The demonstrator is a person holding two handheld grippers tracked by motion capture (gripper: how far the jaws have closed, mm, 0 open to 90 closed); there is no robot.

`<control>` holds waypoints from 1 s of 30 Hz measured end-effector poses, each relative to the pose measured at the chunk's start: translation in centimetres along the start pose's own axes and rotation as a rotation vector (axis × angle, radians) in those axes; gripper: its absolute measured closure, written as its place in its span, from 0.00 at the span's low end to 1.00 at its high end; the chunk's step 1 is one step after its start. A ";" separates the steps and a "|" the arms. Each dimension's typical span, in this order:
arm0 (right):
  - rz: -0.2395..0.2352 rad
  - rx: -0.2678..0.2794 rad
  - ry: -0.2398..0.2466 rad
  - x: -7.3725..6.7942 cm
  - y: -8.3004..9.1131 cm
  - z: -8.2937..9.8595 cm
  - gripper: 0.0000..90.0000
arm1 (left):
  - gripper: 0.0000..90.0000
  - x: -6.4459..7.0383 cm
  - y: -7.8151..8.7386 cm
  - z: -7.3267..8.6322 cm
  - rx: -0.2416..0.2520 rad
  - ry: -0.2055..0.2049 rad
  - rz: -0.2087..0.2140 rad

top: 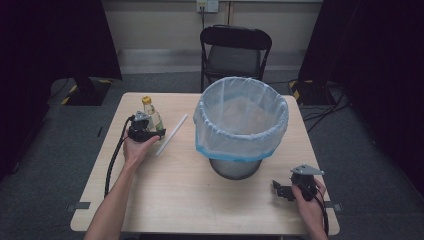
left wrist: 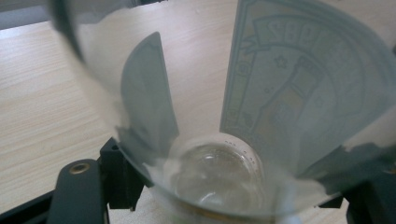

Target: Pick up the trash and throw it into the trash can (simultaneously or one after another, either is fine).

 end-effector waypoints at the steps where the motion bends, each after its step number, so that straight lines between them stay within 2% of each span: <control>1: 0.000 0.000 0.000 0.0 0.0 0.0 0.12 | 0.31 0.0 0.0 0.0 0.001 0.004 0.001; 4: 0.000 0.000 0.001 0.0 0.0 0.0 0.12 | 0.31 -0.2 0.1 0.0 0.001 0.010 0.012; 6: 0.000 0.000 0.000 0.0 0.0 0.0 0.12 | 0.31 -0.1 0.2 0.0 0.009 0.033 0.024; 8: 0.000 0.000 0.000 0.0 0.0 0.0 0.12 | 0.31 -0.2 0.3 0.0 0.009 0.025 0.021; 16: 0.000 0.000 0.000 0.0 0.0 0.0 0.12 | 0.31 0.5 1.6 -1.1 0.065 0.050 0.052; 17: 0.000 0.000 0.000 0.0 0.0 0.0 0.12 | 0.31 0.6 2.1 -1.5 0.087 0.062 0.069; 19: 0.000 0.000 0.000 0.0 0.0 0.0 0.12 | 0.31 0.8 2.4 -1.8 0.104 0.067 0.074; 22: 0.000 0.000 0.001 0.0 0.0 0.0 0.12 | 0.31 1.3 3.5 -2.7 0.145 0.057 0.094; 26: 0.000 -0.001 0.003 0.0 0.0 0.0 0.11 | 0.31 1.5 4.2 -3.3 0.176 0.066 0.096; 30: -0.001 -0.001 0.001 0.0 0.0 0.0 0.11 | 0.31 1.7 4.9 -3.6 0.188 0.062 0.102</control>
Point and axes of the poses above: each handheld gripper's, and its own axes: y roughly backward along the jaws, z roughly out of its underside, x roughly to its right, the point moved 5 cm from there along -y, roughly forward along the jaws, and after that the axes turned 4 degrees about -y, right-handed, at the moved point
